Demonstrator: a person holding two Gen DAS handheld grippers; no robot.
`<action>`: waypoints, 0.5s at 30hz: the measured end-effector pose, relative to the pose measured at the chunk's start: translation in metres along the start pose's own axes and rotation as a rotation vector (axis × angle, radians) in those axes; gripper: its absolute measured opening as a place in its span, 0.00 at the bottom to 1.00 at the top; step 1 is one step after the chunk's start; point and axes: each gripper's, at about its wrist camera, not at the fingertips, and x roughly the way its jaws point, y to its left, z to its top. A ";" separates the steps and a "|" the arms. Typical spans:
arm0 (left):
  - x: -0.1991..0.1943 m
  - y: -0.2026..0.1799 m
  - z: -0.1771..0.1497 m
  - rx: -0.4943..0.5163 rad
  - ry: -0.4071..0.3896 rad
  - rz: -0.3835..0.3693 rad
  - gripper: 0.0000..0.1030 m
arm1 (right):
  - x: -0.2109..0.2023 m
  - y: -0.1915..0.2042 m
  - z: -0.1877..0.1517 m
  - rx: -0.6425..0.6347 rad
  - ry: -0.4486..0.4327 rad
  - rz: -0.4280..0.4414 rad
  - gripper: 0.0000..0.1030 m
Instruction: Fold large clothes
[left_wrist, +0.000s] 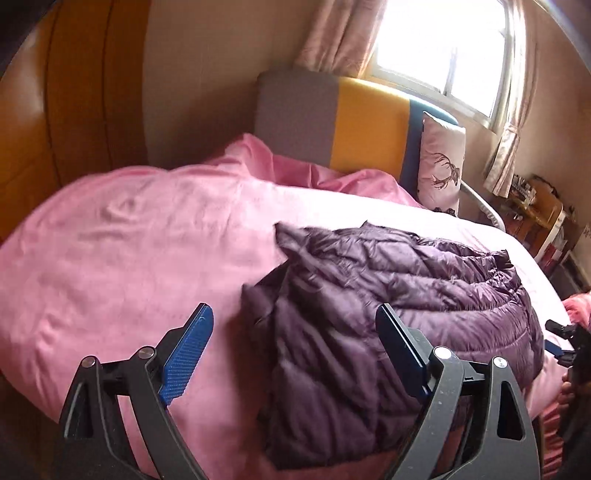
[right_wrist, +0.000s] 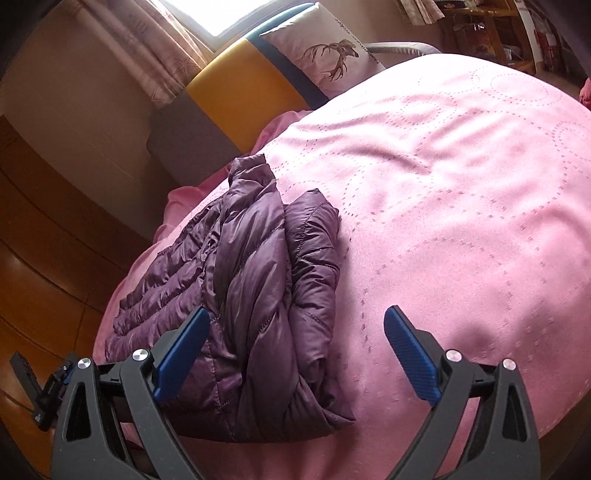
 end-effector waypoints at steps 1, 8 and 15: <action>0.003 -0.008 0.007 0.019 0.001 -0.009 0.85 | 0.003 -0.003 0.002 0.012 0.008 0.011 0.94; 0.024 -0.061 0.007 0.136 0.032 -0.041 0.85 | 0.018 -0.022 0.012 0.072 0.057 0.096 0.96; 0.041 -0.088 0.002 0.180 0.069 -0.063 0.78 | 0.032 -0.019 0.016 0.020 0.115 0.146 0.98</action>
